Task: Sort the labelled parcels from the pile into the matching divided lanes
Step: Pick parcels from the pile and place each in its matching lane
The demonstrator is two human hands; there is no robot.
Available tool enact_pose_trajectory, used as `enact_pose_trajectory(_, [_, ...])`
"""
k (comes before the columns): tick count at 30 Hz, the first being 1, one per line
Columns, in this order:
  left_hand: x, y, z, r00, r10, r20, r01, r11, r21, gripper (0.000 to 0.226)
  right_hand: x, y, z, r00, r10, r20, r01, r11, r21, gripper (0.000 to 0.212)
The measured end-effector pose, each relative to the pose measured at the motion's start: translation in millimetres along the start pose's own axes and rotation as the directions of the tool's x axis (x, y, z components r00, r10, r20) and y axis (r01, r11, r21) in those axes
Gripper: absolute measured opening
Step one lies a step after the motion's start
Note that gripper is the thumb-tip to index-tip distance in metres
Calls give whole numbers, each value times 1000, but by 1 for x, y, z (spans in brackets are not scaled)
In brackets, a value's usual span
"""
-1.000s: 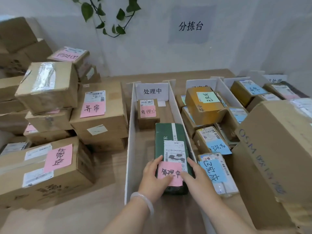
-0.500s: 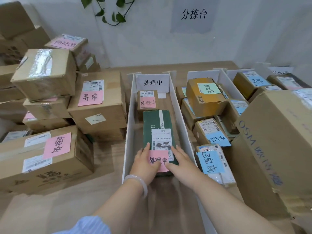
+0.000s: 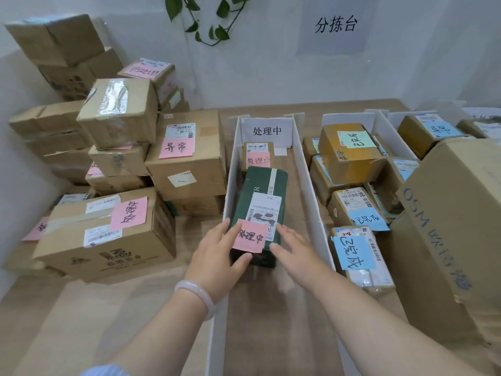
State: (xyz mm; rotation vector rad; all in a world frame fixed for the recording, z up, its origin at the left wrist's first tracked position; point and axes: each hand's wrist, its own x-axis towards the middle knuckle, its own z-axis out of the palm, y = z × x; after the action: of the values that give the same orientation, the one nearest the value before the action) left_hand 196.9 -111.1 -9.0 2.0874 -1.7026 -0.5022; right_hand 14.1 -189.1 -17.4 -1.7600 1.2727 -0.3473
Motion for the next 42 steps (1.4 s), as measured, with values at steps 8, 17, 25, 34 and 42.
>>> enact_pose_trajectory(8, [-87, -10, -42, 983, -123, -134, 142, 980, 139, 75, -62, -46, 16, 972, -202, 118, 226, 942, -248, 66])
enact_pose_trajectory(17, [-151, -63, -94, 930, -281, -237, 312, 945, 101, 71, -104, -102, 66, 914, -307, 264, 382, 872, -307, 69])
enact_pose_trajectory(25, [-128, -123, -123, 942, -284, -179, 292, 956, 16, 68, -73, -153, 99, 963, -240, 125, 269, 898, -348, 68])
enact_pose_trajectory(34, [-43, -170, -219, 968, -135, -211, 129, 991, -41, 64, 9, -253, 135, 957, -248, -149, 217, 956, -198, 68])
enact_pose_trajectory(42, [62, -162, -279, 970, -13, -244, -33, 982, -187, 68, 92, -325, 110, 935, -68, -349, 136, 975, 175, 60])
